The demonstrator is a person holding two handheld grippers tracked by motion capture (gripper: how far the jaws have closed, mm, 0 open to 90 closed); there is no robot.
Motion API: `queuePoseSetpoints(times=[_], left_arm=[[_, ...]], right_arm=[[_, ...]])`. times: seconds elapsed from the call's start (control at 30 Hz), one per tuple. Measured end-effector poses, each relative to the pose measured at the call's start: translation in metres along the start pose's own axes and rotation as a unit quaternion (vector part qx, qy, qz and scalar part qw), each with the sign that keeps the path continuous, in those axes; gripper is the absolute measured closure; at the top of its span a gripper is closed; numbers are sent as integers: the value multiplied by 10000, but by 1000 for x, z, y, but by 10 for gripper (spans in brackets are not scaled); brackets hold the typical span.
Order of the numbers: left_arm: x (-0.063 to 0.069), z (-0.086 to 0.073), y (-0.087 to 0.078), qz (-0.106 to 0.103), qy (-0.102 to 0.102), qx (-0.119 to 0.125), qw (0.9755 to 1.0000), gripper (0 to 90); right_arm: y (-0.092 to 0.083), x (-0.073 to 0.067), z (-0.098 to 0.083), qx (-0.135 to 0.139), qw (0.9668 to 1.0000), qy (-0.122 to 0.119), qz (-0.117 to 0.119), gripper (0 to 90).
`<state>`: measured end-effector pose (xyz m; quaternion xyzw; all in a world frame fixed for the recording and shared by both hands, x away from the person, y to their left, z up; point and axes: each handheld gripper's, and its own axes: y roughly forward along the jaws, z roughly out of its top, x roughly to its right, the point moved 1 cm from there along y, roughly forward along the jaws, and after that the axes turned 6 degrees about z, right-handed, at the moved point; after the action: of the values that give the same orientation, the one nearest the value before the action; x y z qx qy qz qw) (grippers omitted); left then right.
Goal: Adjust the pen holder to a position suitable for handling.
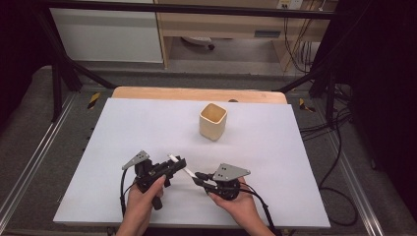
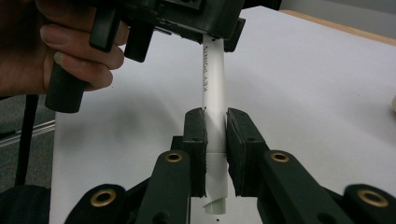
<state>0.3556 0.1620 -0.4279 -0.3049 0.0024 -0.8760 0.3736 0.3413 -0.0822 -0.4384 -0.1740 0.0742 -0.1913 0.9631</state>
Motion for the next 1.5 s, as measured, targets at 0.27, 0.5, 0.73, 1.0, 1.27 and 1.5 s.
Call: queuePoseSetpoints(times=[0.27,0.5,0.73,1.0,1.27,1.5], left_arm=[[0,1,-2,-22,-4,89,10000,674],[1,0,-2,-231,-4,42,9997,761],[4,1,-2,-401,27,-19,9992,787],[6,1,-1,-420,162,-44,9990,787],[8,1,-1,-437,278,-68,9986,787],[9,1,-1,-447,289,-71,9986,788]], right_arm=[[4,-3,-1,-47,10000,-17,11,785],[5,-3,-3,-105,9999,-16,28,785],[8,-4,-4,-155,9999,-15,37,785],[8,-4,-5,-184,9998,10,67,785],[8,-4,-5,-189,9997,53,125,784],[8,-3,-5,-183,9997,75,144,782]])
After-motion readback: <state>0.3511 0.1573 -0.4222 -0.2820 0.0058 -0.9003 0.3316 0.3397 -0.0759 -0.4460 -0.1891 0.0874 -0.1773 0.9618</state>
